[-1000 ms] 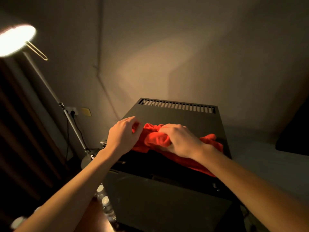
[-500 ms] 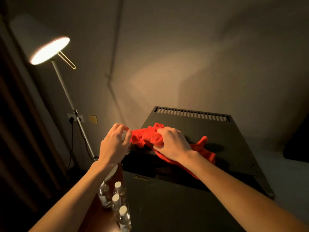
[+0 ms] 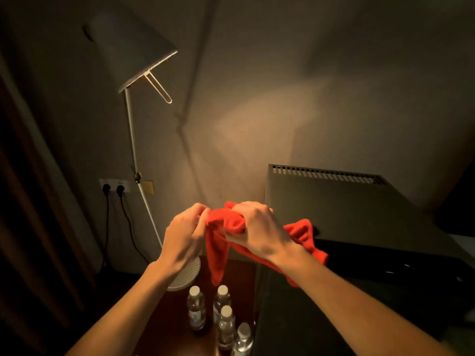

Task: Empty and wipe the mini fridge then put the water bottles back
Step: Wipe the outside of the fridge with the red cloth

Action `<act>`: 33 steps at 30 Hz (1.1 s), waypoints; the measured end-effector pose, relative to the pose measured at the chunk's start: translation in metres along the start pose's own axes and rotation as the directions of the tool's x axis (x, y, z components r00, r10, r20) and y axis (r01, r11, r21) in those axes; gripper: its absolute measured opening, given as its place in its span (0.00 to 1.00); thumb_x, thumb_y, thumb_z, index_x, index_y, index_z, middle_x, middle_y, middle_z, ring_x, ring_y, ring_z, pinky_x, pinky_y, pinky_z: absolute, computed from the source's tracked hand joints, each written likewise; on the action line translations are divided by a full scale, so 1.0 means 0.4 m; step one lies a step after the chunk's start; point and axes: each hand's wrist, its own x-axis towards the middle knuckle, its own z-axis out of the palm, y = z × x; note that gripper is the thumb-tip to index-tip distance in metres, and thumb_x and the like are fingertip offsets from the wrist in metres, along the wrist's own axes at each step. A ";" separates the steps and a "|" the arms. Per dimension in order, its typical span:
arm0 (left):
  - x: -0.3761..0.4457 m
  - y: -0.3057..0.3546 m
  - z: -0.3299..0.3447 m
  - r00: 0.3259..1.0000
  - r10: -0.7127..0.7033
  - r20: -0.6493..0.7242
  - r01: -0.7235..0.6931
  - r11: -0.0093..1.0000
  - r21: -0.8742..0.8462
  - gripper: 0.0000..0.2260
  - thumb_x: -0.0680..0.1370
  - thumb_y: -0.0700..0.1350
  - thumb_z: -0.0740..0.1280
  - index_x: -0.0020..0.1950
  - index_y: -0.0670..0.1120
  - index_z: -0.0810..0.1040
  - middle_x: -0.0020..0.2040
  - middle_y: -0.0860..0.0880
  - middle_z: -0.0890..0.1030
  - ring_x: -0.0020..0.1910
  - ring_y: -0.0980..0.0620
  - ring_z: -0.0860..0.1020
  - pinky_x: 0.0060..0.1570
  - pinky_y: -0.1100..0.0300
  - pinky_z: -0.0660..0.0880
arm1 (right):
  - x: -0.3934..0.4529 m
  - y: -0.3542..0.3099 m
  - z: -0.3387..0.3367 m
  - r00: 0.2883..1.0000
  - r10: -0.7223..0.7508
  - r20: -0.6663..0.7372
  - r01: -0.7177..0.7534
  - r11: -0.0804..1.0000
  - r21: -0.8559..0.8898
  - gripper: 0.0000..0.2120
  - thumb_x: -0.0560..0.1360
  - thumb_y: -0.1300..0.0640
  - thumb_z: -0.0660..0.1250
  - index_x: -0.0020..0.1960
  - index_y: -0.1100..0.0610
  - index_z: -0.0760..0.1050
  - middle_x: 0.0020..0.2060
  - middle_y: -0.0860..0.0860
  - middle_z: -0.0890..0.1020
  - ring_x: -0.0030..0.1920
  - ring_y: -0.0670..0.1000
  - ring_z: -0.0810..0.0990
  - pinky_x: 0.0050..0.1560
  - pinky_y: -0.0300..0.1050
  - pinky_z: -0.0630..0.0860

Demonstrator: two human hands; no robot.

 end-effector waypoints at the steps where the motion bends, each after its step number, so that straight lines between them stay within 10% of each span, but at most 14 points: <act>1: 0.000 -0.008 -0.012 1.000 -0.003 0.014 0.004 0.998 -0.065 0.17 0.79 0.59 0.54 0.46 0.50 0.76 0.39 0.53 0.81 0.40 0.51 0.80 0.42 0.48 0.75 | 0.005 -0.016 0.014 1.000 -0.001 -0.001 0.001 1.000 -0.015 0.19 0.64 0.45 0.76 0.51 0.51 0.79 0.54 0.51 0.83 0.55 0.54 0.80 0.56 0.50 0.76; 6: -0.011 -0.046 -0.025 0.996 -0.020 0.085 0.047 0.944 -0.326 0.22 0.77 0.63 0.52 0.58 0.52 0.76 0.38 0.56 0.81 0.39 0.60 0.78 0.44 0.58 0.72 | 0.035 -0.043 0.054 0.999 0.044 -0.009 -0.044 0.993 -0.109 0.23 0.67 0.44 0.75 0.58 0.53 0.79 0.58 0.52 0.82 0.57 0.55 0.78 0.59 0.49 0.74; 14: -0.023 -0.079 0.056 0.929 -0.050 0.367 0.290 0.714 -0.637 0.25 0.72 0.71 0.65 0.64 0.59 0.72 0.56 0.53 0.81 0.57 0.47 0.80 0.53 0.39 0.79 | 0.069 -0.025 0.127 0.971 0.210 -0.114 -0.224 0.967 -0.126 0.23 0.69 0.49 0.69 0.63 0.54 0.77 0.57 0.54 0.80 0.56 0.58 0.77 0.60 0.52 0.74; 21: 0.031 -0.071 0.101 0.855 -0.144 0.499 0.499 0.492 -0.713 0.38 0.70 0.58 0.73 0.73 0.41 0.64 0.51 0.23 0.66 0.37 0.63 0.80 0.39 0.67 0.78 | 0.134 -0.019 0.135 0.980 0.186 -0.076 -0.188 0.982 -0.029 0.19 0.63 0.59 0.64 0.54 0.52 0.76 0.48 0.55 0.80 0.51 0.59 0.78 0.51 0.53 0.75; 25: 0.082 -0.135 0.122 0.877 -0.245 0.414 0.474 0.589 -0.655 0.50 0.52 0.78 0.70 0.64 0.48 0.70 0.62 0.47 0.78 0.54 0.60 0.79 0.55 0.61 0.76 | 0.187 -0.001 0.126 0.996 0.086 -0.023 -0.089 0.983 -0.160 0.13 0.63 0.57 0.63 0.48 0.54 0.72 0.44 0.56 0.79 0.48 0.61 0.77 0.49 0.55 0.74; 29: 0.023 -0.070 0.115 0.888 -0.126 0.443 0.404 0.673 -0.619 0.33 0.68 0.52 0.76 0.68 0.44 0.68 0.63 0.48 0.79 0.63 0.57 0.77 0.62 0.59 0.74 | 0.212 0.036 0.097 0.993 0.119 -0.006 -0.118 0.975 -0.186 0.11 0.64 0.62 0.64 0.46 0.58 0.72 0.44 0.60 0.79 0.48 0.64 0.77 0.46 0.54 0.72; 33: 0.042 -0.124 0.137 0.874 -0.077 0.479 0.359 0.767 -0.532 0.26 0.68 0.48 0.77 0.64 0.47 0.76 0.58 0.50 0.83 0.57 0.58 0.80 0.59 0.59 0.75 | 0.214 0.073 0.075 0.983 0.182 -0.023 -0.181 0.944 -0.274 0.10 0.66 0.63 0.64 0.47 0.57 0.73 0.45 0.61 0.80 0.48 0.65 0.78 0.46 0.54 0.73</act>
